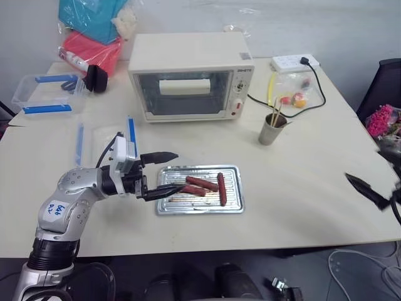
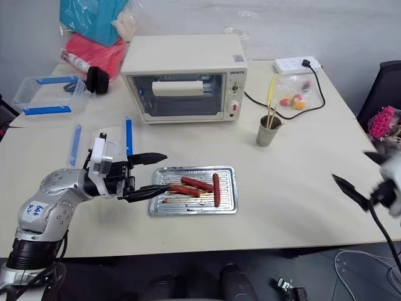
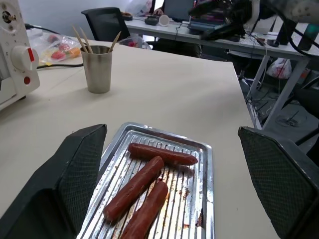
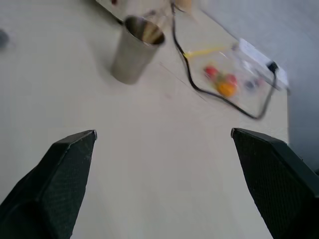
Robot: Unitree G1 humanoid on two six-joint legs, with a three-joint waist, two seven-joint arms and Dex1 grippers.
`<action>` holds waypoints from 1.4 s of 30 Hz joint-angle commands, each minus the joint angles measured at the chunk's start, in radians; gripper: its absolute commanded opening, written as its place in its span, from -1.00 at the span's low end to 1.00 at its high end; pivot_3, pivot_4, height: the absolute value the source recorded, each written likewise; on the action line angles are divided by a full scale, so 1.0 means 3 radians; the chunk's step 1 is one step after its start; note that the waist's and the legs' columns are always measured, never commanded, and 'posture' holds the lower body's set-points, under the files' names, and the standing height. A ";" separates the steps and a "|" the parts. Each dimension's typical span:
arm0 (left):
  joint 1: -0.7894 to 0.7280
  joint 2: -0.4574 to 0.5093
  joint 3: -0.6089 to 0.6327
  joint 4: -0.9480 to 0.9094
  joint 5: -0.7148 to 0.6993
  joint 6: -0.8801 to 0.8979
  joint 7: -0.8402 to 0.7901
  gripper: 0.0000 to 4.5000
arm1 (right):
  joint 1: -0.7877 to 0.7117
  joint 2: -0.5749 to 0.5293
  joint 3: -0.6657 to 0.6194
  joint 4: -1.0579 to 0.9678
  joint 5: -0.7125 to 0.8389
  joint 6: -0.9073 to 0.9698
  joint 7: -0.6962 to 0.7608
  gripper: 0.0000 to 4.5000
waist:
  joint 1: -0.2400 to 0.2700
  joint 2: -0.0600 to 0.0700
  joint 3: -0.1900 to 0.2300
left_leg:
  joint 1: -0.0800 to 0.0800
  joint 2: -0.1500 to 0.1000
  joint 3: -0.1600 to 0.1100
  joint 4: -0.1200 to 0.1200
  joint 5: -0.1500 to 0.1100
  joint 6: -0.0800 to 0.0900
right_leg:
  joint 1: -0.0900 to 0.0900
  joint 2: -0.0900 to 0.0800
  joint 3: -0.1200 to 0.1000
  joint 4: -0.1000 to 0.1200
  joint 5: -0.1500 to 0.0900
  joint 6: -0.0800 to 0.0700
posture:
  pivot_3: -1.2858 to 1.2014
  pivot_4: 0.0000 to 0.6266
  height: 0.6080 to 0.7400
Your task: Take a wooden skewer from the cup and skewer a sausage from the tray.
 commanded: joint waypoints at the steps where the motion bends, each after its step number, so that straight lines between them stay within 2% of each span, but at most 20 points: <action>1: -0.0019 -0.0049 0.0050 0.0010 0.0015 -0.0075 0.0034 0.99 | -0.0625 -0.0355 0.0518 0.0081 0.0084 0.0468 0.0210 1.00 | 0.0024 -0.0006 0.0004 | -0.0002 0.0003 -0.0003 0.0001 0.0000 -0.0001 | 0.0000 0.0004 -0.0001 -0.0003 0.0000 0.0000 | 0.03 -0.52 1.00; 4: -0.0016 -0.0103 0.0026 0.0015 0.0050 -0.0115 0.0060 0.99 | -0.1461 -0.0458 0.1146 0.0462 -0.0175 0.0717 0.0238 1.00 | 0.0047 -0.0009 0.0007 | -0.0015 0.0003 -0.0002 0.0007 -0.0002 0.0000 | -0.0008 -0.0002 -0.0003 -0.0010 0.0000 0.0000 | 0.03 -0.52 1.00; 8: 0.0019 -0.0150 0.0043 -0.0021 0.0074 -0.0140 0.0114 0.99 | -0.2301 -0.0351 0.1807 0.1000 -0.0615 0.0717 0.0401 1.00 | 0.0069 -0.0010 0.0007 | -0.0038 -0.0003 0.0004 0.0012 -0.0004 0.0005 | -0.0032 -0.0015 -0.0004 -0.0010 0.0000 0.0000 | 0.03 -0.52 1.00; 11: 0.0096 -0.0149 0.0076 -0.0105 0.0060 -0.0131 0.0160 1.00 | -0.2731 -0.0233 0.2102 0.1435 -0.0925 0.0539 0.0454 0.72 | 0.0084 -0.0010 0.0007 | -0.0067 -0.0002 0.0008 0.0025 -0.0002 0.0006 | -0.0068 -0.0016 -0.0005 0.0011 0.0000 0.0000 | 0.03 -0.52 1.00; 16: 0.0234 -0.0139 0.0136 -0.0235 0.0017 -0.0096 0.0244 1.00 | -0.3214 -0.0018 0.2360 0.2028 -0.1261 0.0221 0.0573 0.00 | 0.0070 -0.0006 0.0010 | -0.0067 -0.0002 0.0013 0.0030 -0.0001 0.0006 | -0.0073 -0.0016 -0.0002 0.0020 -0.0001 -0.0001 | 0.03 -0.52 1.00; 17: 0.0254 -0.0139 0.0140 -0.0259 0.0013 -0.0092 0.0257 1.00 | -0.3293 0.0026 0.2407 0.2128 -0.1321 0.0165 0.0608 -0.16 | 0.0065 -0.0006 0.0010 | -0.0067 -0.0002 0.0013 0.0033 -0.0001 0.0006 | -0.0073 -0.0016 -0.0001 0.0024 -0.0001 -0.0001 | 0.03 -0.52 1.00; 32: 0.0328 -0.0138 0.0188 -0.0394 -0.0018 -0.0041 0.0398 1.00 | -0.3910 0.0461 0.2609 0.3036 -0.1822 -0.0269 0.0752 -0.16 | -0.0005 -0.0005 0.0011 | -0.0062 -0.0002 0.0011 0.0050 0.0000 0.0007 | -0.0067 -0.0014 -0.0002 0.0043 -0.0001 -0.0001 | 0.03 -0.52 1.00; 35: 0.0357 -0.0139 0.0199 -0.0425 -0.0024 -0.0037 0.0424 1.00 | -0.3975 0.0517 0.2598 0.3120 -0.1840 -0.0329 0.0779 -0.43 | -0.0006 -0.0004 0.0011 | -0.0062 -0.0002 0.0011 0.0050 0.0000 0.0007 | -0.0067 -0.0014 -0.0002 0.0043 -0.0001 -0.0001 | 0.03 -0.52 1.00; 39: 0.0371 -0.0138 0.0205 -0.0444 -0.0029 -0.0028 0.0444 1.00 | -0.4007 0.0552 0.2585 0.3168 -0.1862 -0.0370 0.0807 -0.98 | -0.0007 -0.0004 0.0011 | -0.0062 -0.0001 0.0011 0.0050 0.0000 0.0007 | -0.0067 -0.0014 -0.0003 0.0044 -0.0001 -0.0001 | 0.03 -0.52 1.00; 42: 0.0372 -0.0140 0.0213 -0.0436 -0.0024 -0.0029 0.0446 1.00 | -0.4018 0.0569 0.2574 0.3113 -0.1838 -0.0332 0.0867 -0.98 | -0.0004 -0.0004 0.0011 | -0.0062 -0.0002 0.0011 0.0051 0.0000 0.0007 | -0.0067 -0.0014 -0.0002 0.0045 -0.0001 -0.0001 | 0.03 -0.52 1.00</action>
